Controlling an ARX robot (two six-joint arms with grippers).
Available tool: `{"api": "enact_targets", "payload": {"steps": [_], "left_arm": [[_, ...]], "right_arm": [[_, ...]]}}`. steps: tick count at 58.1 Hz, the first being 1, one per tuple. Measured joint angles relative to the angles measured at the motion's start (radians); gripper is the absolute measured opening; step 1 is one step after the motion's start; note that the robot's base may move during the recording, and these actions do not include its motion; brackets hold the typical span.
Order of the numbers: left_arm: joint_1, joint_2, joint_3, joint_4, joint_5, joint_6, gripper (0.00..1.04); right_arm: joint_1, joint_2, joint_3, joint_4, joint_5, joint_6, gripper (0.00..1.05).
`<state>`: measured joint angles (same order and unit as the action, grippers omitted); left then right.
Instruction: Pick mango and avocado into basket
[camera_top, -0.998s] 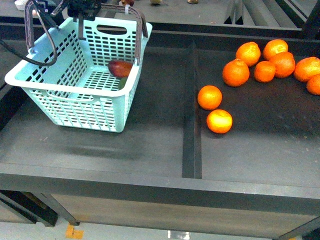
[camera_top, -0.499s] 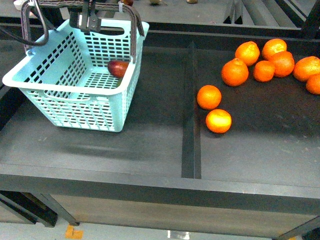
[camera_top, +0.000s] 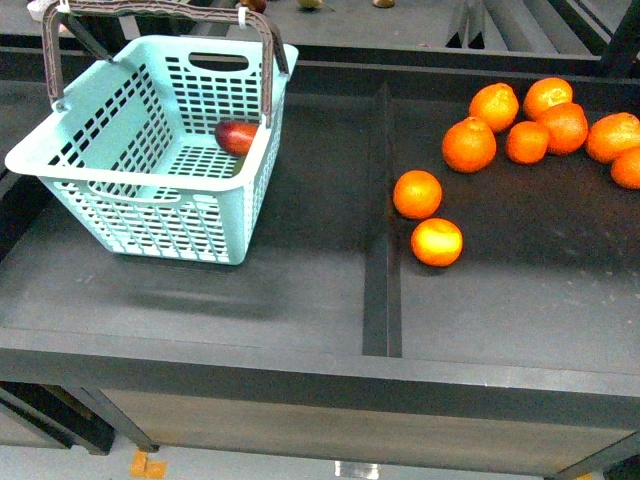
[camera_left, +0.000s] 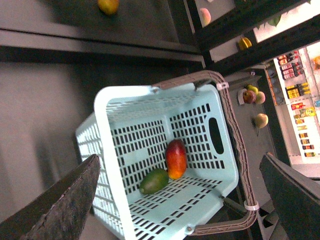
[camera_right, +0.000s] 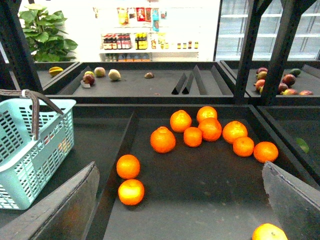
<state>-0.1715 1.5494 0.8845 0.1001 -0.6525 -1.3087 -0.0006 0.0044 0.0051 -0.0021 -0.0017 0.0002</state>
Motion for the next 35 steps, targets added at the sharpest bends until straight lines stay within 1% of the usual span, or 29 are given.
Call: {"api": "enact_targets", "payload": {"steps": [2, 6, 10, 11, 12, 13, 14, 16, 17, 19, 20, 22, 24, 25, 26, 30, 31, 35], "left_arm": [[0.011, -0.086, -0.07, 0.001, -0.007, 0.035, 0.97], [0.031, -0.262, -0.195, 0.005, -0.053, 0.124, 0.97], [0.036, -0.339, -0.227, 0.009, -0.053, 0.161, 0.97], [0.05, -0.351, -0.244, 0.055, -0.002, 0.212, 0.95], [0.065, -0.364, -0.273, 0.138, 0.09, 0.274, 0.92], [0.085, -0.377, -0.324, 0.269, 0.229, 0.387, 0.86], [0.099, -0.385, -0.376, 0.386, 0.345, 0.512, 0.81], [0.125, -0.4, -0.468, 0.554, 0.521, 0.782, 0.7], [0.135, -0.409, -0.493, 0.589, 0.575, 0.839, 0.66], [0.153, -0.444, -0.543, 0.642, 0.643, 1.044, 0.56], [0.154, -0.451, -0.55, 0.645, 0.646, 1.067, 0.54], [0.164, -0.492, -0.585, 0.654, 0.649, 1.161, 0.43], [0.168, -0.516, -0.608, 0.655, 0.649, 1.207, 0.36], [0.169, -0.532, -0.624, 0.655, 0.649, 1.229, 0.31], [0.169, -0.542, -0.636, 0.655, 0.649, 1.238, 0.27], [0.169, -0.599, -0.691, 0.648, 0.65, 1.277, 0.05], [0.169, -0.611, -0.699, 0.644, 0.65, 1.279, 0.02], [0.169, -0.658, -0.728, 0.63, 0.65, 1.287, 0.03]], "right_arm": [[0.0, 0.0, 0.0, 0.0, 0.0, 0.0, 0.97], [0.0, 0.0, 0.0, 0.0, 0.0, 0.0, 0.97], [0.0, 0.0, 0.0, 0.0, 0.0, 0.0, 0.97], [0.0, 0.0, 0.0, 0.0, 0.0, 0.0, 0.97], [0.0, 0.0, 0.0, 0.0, 0.0, 0.0, 0.97], [0.0, 0.0, 0.0, 0.0, -0.001, 0.0, 0.97], [0.0, 0.0, 0.0, 0.0, 0.0, 0.0, 0.97], [0.0, 0.0, 0.0, 0.0, 0.001, 0.0, 0.97], [0.0, 0.0, 0.0, 0.0, 0.001, 0.0, 0.97], [0.0, 0.0, 0.0, 0.0, 0.0, 0.0, 0.97], [0.0, 0.0, 0.0, 0.0, 0.0, 0.0, 0.97], [0.0, 0.0, 0.0, 0.0, 0.001, 0.0, 0.97], [0.0, 0.0, 0.0, 0.0, 0.001, 0.0, 0.97], [0.0, 0.0, 0.0, 0.0, 0.0, 0.0, 0.97], [0.0, 0.0, 0.0, 0.0, 0.0, 0.0, 0.97], [0.0, 0.0, 0.0, 0.0, 0.0, 0.0, 0.97], [0.0, 0.0, 0.0, 0.0, 0.0, 0.0, 0.97], [0.0, 0.0, 0.0, 0.0, 0.001, 0.0, 0.97]]}}
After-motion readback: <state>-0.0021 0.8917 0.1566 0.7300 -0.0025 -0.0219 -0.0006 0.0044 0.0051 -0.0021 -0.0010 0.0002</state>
